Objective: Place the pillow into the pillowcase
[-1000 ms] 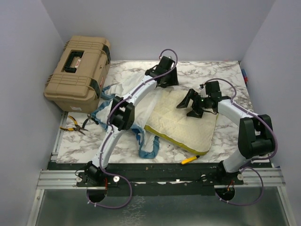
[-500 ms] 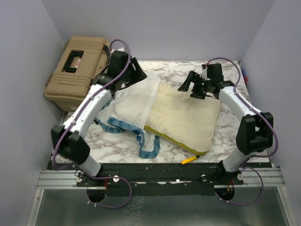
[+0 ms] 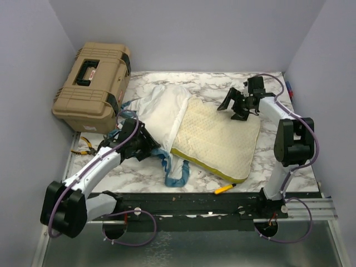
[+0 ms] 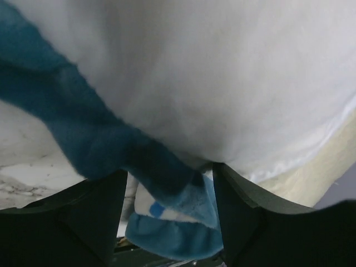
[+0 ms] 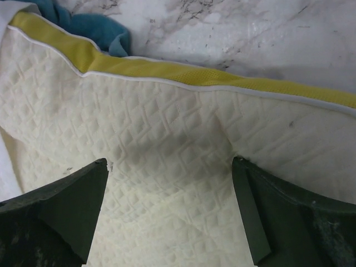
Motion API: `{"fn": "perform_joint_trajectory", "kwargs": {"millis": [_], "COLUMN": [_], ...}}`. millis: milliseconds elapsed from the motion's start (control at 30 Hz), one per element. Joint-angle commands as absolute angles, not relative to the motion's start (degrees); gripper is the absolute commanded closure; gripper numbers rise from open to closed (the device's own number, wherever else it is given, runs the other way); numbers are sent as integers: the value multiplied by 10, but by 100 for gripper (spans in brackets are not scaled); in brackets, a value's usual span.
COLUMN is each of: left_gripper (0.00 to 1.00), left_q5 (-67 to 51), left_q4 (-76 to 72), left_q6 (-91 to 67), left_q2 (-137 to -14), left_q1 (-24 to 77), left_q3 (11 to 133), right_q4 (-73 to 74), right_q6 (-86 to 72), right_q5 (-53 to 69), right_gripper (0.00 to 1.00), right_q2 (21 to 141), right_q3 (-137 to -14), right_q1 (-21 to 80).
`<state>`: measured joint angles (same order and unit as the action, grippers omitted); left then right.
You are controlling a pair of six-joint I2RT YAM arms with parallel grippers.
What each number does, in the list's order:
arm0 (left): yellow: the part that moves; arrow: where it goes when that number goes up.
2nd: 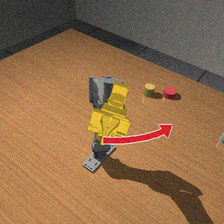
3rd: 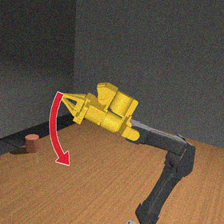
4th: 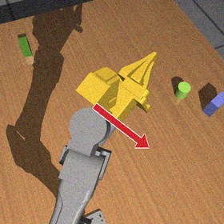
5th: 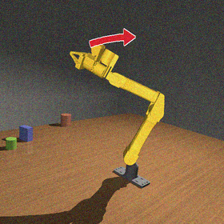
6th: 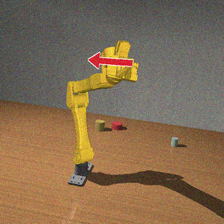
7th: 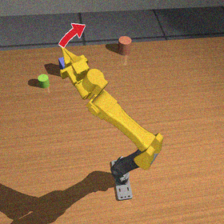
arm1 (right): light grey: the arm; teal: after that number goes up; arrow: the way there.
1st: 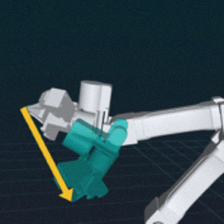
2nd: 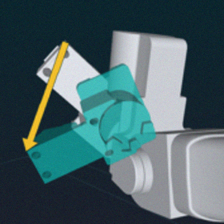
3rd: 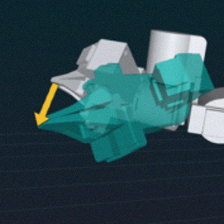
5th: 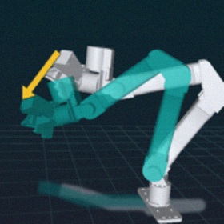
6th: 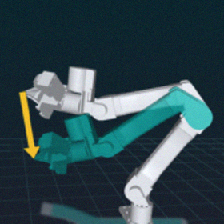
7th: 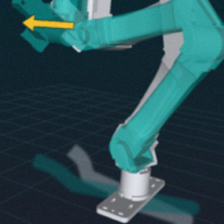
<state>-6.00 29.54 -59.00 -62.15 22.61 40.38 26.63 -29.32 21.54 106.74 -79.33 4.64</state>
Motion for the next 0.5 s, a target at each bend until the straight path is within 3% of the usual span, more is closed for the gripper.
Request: {"fn": "perform_joint_trajectory", "kwargs": {"millis": [0,167,467], "left_gripper": [36,36,38], "left_q5": [-75,-143,-258], "left_q4": [150,20,2], "left_q6": [-597,-539,-484], "left_q2": [-706,-864,-1156], "left_q1": [224,223,230], "left_q3": [419,531,862], "right_q4": [286,273,258], "right_q6": [-283,-277,-290], "right_q5": [267,299,352], "right_gripper": [2,1,1], "right_q2": [1092,1075,1022], "right_q3": [-766,-717,-627], "right_q1": [46,44,26]}}
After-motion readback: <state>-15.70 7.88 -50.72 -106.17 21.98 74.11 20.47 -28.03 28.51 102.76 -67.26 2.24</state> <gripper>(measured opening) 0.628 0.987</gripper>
